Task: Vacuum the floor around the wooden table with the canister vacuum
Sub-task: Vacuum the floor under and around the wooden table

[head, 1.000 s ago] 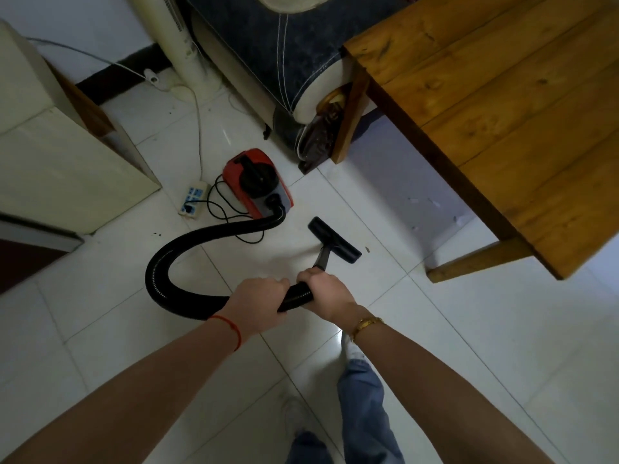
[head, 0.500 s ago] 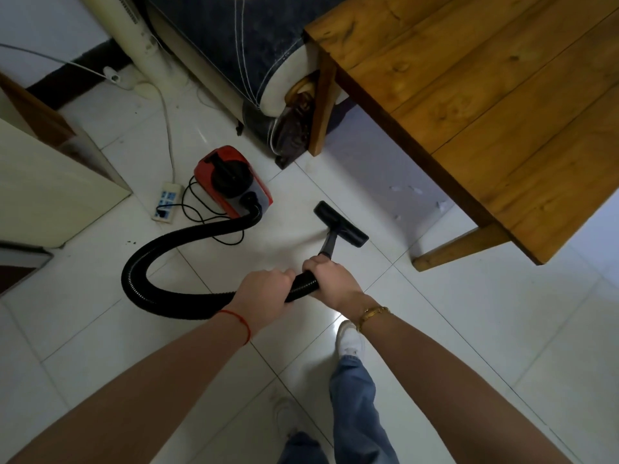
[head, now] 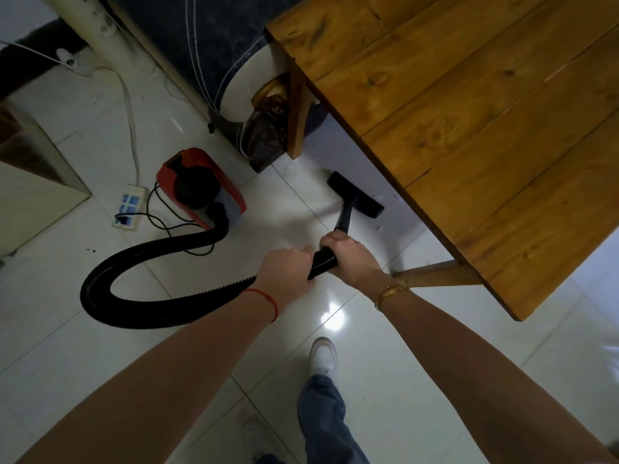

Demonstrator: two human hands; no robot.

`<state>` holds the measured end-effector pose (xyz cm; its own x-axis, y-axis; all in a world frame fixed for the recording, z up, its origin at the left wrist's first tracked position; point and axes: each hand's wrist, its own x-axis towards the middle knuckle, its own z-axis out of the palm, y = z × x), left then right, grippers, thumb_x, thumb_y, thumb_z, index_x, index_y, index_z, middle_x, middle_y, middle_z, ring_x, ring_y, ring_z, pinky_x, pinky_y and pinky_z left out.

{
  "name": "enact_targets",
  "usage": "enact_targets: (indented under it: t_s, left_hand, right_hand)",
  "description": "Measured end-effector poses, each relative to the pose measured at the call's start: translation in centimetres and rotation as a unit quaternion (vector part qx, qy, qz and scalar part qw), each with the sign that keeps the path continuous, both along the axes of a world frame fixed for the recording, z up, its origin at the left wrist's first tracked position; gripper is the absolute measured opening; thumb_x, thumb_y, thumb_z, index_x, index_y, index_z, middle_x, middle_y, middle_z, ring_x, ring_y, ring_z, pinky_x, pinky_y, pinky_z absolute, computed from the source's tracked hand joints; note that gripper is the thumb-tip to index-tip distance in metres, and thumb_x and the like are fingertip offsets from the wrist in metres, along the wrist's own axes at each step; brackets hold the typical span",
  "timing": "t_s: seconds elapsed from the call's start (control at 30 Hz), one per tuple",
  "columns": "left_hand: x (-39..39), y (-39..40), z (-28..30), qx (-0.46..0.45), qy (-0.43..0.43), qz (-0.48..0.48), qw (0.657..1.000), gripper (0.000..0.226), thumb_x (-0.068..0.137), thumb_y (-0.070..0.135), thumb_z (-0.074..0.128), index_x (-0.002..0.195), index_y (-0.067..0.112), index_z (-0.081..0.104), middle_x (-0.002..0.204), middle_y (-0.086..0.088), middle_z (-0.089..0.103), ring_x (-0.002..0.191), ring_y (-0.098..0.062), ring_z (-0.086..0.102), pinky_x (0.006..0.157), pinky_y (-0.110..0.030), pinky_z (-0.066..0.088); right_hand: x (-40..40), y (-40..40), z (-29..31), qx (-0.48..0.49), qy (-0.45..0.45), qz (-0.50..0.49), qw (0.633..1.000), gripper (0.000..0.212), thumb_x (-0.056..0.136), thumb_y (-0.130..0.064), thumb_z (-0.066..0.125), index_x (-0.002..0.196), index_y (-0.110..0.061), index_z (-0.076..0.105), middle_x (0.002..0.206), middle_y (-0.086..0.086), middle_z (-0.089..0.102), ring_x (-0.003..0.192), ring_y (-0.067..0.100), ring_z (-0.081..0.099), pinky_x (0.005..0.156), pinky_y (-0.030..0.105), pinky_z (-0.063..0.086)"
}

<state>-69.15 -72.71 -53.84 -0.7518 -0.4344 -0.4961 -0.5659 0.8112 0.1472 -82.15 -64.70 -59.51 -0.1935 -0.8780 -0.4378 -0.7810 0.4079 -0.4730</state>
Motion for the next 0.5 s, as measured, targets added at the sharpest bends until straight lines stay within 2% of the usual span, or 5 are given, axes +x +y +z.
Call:
enact_targets:
  t_s: [0.23,0.5]
  left_hand:
    - [-4.7,-0.9,-0.9,0.003,-0.002,0.011,1.000,0.026,0.088,0.025,0.054,0.111,0.012,0.050,0.098,-0.005,0.063,0.087,-0.027,0.063,0.062,-0.029,0.037]
    - [-4.4,-1.4,-0.4,0.001,0.012,0.024,1.000,0.024,0.088,0.023,0.054,0.108,0.012,0.051,0.096,-0.005,0.063,0.084,-0.026,0.063,0.062,-0.028,0.036]
  right_hand:
    - [-4.7,-1.3,-0.4,0.006,0.013,0.013,1.000,0.023,0.081,-0.013,0.070,0.100,-0.011,0.058,0.110,0.008,0.056,0.102,0.024,0.056,0.089,0.040,0.051]
    - [-4.7,-2.2,-0.2,0.008,0.008,0.026,1.000,0.022,0.080,-0.012,0.070,0.097,-0.011,0.058,0.104,0.006,0.058,0.092,0.024,0.060,0.084,0.037,0.052]
